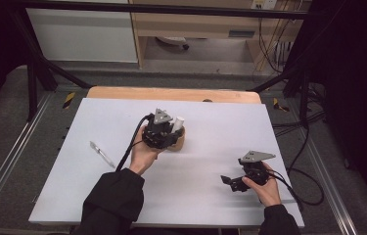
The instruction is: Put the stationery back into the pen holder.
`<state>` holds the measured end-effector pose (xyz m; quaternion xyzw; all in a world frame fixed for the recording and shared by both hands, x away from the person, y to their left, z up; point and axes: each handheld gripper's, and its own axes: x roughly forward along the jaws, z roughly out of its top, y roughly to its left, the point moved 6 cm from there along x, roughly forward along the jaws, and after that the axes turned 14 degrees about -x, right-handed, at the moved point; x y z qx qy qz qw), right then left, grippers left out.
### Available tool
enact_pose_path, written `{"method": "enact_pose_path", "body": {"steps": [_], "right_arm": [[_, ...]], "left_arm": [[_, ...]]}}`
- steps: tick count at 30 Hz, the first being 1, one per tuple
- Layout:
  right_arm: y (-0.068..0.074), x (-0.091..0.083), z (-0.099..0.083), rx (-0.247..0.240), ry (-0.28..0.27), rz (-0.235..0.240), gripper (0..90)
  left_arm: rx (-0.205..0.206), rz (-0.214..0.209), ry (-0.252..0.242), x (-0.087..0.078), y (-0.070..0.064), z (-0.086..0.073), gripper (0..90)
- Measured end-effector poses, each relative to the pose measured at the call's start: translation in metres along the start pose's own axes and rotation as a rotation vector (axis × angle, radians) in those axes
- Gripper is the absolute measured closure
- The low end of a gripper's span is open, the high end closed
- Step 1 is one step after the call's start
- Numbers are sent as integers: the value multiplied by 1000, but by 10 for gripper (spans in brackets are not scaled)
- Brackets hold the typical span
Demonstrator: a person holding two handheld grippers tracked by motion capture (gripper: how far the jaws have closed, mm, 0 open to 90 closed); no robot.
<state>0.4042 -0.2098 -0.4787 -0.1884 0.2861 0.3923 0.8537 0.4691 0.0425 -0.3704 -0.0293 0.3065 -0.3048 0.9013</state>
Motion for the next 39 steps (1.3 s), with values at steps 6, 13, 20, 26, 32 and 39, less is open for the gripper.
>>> {"method": "enact_pose_path", "body": {"steps": [6,13,20,26,32,39], "right_arm": [[1,0,0,1,0,1,7],[1,0,0,1,1,3,7],[1,0,0,-3,2,3,7],[1,0,0,-3,1,1,7],[1,0,-1,-10,1,1,7],[1,0,-1,-12,2,0,7]], "left_arm": [[-14,8,-7,10,2,10,685],[-21,24,-7,24,5,17,686],[-29,34,0,40,11,17,685],[-43,43,2,50,18,17,685],[-52,49,11,60,23,14,685],[-49,68,18,68,28,11,685]]}}
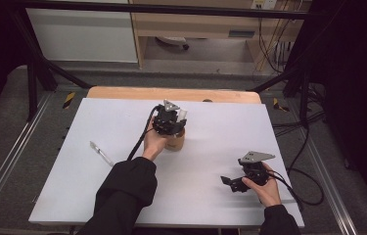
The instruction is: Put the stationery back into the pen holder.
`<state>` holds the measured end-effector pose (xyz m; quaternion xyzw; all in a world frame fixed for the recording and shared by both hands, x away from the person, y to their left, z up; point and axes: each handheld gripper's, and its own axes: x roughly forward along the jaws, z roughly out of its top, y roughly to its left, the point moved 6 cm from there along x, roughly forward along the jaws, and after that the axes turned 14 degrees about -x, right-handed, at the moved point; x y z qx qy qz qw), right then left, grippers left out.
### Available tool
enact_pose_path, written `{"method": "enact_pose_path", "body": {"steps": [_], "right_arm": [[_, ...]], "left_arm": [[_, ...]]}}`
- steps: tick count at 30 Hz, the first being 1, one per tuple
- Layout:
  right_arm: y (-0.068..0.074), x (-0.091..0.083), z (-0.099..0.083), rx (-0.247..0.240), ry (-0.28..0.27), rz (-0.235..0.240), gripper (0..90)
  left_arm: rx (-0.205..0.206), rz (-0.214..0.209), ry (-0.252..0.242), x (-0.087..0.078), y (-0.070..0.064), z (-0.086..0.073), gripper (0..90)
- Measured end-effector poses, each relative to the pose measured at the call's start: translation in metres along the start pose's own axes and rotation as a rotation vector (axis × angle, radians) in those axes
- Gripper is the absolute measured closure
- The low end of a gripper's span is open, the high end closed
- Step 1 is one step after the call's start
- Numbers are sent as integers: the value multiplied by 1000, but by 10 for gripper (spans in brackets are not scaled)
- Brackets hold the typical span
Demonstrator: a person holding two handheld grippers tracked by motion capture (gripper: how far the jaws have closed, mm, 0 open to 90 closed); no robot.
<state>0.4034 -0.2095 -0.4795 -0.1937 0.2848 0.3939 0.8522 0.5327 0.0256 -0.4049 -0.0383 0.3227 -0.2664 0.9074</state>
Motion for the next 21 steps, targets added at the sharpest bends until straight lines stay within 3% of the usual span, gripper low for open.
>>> {"method": "enact_pose_path", "body": {"steps": [21], "right_arm": [[1,1,0,2,5,7,7]], "left_arm": [[13,-3,39,4,3,-15,677]]}}
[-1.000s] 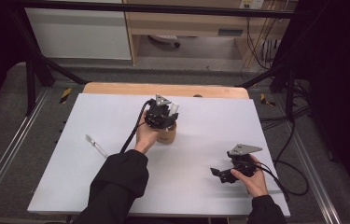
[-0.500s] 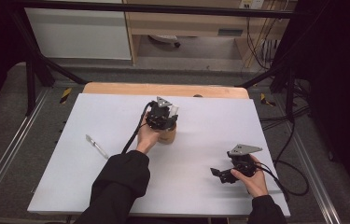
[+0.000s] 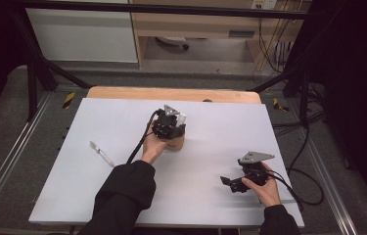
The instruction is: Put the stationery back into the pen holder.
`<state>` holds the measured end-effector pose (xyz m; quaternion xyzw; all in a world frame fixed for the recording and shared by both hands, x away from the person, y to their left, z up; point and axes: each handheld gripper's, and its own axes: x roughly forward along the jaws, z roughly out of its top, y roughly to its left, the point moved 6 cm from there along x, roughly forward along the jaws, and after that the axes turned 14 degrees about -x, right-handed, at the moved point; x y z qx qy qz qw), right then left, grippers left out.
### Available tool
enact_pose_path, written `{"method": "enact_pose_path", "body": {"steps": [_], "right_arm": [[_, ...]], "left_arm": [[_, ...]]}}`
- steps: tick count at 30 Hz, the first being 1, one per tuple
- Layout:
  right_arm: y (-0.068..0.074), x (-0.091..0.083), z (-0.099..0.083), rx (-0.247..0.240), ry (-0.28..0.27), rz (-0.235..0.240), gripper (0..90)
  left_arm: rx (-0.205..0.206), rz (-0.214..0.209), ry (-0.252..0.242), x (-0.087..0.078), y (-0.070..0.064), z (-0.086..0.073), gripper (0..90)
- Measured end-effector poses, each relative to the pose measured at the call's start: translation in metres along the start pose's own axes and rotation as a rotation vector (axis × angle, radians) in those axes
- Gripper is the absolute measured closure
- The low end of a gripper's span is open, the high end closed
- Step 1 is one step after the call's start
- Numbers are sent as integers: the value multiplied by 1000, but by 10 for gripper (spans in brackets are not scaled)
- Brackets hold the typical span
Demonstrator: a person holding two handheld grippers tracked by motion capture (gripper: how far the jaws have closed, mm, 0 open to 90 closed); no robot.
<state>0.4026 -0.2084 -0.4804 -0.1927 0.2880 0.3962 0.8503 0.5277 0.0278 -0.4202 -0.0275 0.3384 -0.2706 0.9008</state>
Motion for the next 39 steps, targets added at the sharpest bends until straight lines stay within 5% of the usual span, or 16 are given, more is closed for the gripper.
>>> {"method": "enact_pose_path", "body": {"steps": [7,21,30,39], "right_arm": [[0,0,0,-1,-2,-1,7],[0,-1,1,-2,-7,-1,7],[1,0,1,3,-9,5,7],[4,1,2,15,-8,14,7]], "left_arm": [[10,-12,-6,-12,0,4,605],[62,-36,-9,-67,7,2,347],[57,-70,19,-95,27,-22,231],[55,-53,15,-118,58,-55,146]]}}
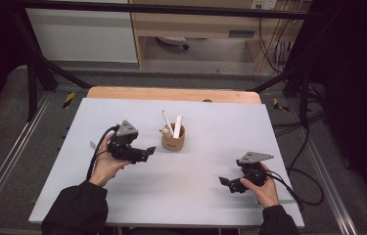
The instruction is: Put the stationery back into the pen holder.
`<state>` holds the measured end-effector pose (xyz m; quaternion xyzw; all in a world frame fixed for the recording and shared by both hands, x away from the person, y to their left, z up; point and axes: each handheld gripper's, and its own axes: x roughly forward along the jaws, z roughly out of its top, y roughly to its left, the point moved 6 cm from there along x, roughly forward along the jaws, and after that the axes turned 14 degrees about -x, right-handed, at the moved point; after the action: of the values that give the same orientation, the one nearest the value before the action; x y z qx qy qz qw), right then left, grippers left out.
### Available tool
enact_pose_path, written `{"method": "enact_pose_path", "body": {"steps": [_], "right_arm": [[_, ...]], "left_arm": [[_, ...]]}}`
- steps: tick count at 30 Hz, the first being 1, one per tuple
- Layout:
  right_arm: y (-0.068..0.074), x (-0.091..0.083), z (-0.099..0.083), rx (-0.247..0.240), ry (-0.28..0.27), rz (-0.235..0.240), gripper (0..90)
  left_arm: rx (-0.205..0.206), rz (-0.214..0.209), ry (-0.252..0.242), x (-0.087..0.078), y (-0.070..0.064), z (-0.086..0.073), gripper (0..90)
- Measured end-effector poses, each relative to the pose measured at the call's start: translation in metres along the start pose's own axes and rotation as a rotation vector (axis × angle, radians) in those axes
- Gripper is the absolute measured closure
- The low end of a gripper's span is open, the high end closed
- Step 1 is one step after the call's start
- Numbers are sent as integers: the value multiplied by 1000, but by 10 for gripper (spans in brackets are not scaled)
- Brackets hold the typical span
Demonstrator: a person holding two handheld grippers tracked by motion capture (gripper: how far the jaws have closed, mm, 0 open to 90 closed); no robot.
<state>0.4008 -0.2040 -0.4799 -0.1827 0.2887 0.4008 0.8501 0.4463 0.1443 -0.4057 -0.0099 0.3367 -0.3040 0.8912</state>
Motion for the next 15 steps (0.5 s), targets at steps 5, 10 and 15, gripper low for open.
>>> {"method": "enact_pose_path", "body": {"steps": [5,10,15], "right_arm": [[1,2,1,0,7,1,7],[4,5,2,-1,15,5,7],[6,5,3,-2,22,0,7]], "left_arm": [[-8,16,0,-15,17,-18,118],[-31,30,-1,-25,32,-36,91],[-42,40,9,-32,45,-54,63]]}}
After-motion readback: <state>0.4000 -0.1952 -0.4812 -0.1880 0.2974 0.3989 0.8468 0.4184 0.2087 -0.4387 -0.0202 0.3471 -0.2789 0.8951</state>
